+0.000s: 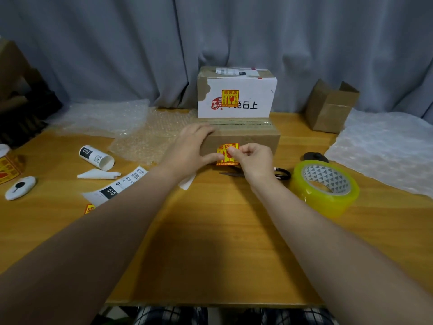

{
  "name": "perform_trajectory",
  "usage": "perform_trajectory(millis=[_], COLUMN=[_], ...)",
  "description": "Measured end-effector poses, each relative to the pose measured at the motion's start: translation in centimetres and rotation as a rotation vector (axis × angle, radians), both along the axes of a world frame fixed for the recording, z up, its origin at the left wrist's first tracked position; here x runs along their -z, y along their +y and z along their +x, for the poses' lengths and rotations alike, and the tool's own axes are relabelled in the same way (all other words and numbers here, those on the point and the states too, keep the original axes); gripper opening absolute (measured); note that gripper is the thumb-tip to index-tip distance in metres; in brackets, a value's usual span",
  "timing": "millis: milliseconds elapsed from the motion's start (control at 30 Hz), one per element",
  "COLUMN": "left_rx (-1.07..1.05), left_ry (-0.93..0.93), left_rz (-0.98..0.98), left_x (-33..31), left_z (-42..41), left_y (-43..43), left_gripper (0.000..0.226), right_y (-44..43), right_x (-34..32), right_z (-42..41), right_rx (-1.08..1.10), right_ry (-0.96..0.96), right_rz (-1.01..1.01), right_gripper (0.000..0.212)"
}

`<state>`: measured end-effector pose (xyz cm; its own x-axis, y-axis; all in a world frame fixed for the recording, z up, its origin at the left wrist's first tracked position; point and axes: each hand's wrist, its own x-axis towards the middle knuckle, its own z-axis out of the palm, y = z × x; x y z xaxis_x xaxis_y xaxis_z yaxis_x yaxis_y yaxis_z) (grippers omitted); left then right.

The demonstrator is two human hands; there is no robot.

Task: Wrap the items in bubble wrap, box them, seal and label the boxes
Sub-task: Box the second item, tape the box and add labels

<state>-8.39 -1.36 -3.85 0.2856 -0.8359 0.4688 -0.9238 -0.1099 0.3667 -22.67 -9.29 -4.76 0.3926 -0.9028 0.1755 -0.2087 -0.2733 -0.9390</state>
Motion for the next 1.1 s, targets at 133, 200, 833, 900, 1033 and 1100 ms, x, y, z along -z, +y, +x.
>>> perform_trajectory(millis=[133, 200, 833, 900, 1033, 1100], left_rx=[-0.055, -0.071, -0.127, -0.134, -0.137, -0.138], left_ry=[0.012, 0.027, 0.029, 0.027, 0.02, 0.019], left_rz=[-0.113, -0.124, -0.157, -0.157, -0.15, -0.148], left_x=[0.6, 0.5, 0.5, 0.4, 0.5, 0.4], left_z=[-0.5, -0.5, -0.6, -0.7, -0.7, -0.7], left_y=[-0.6, -0.8, -1.4, -1.4, -1.5, -1.5], left_gripper=[0.058, 0.051, 0.035, 0.033, 0.033, 0.032], right_y=[-0.3, -0.3, -1.1, -1.2, -1.3, -1.3], right_x=[0.3, 0.5, 1.3, 1.3, 1.1, 0.8], right_z=[0.3, 0.5, 1.3, 1.4, 1.5, 1.5], right_rx=[0.008, 0.005, 0.045, 0.064, 0.132, 0.161], right_ry=[-0.008, -0.017, -0.01, 0.005, 0.075, 0.13], right_rz=[-0.008, -0.012, -0.057, -0.078, -0.147, -0.211], right_gripper=[0.019, 0.019, 0.023, 0.023, 0.033, 0.037])
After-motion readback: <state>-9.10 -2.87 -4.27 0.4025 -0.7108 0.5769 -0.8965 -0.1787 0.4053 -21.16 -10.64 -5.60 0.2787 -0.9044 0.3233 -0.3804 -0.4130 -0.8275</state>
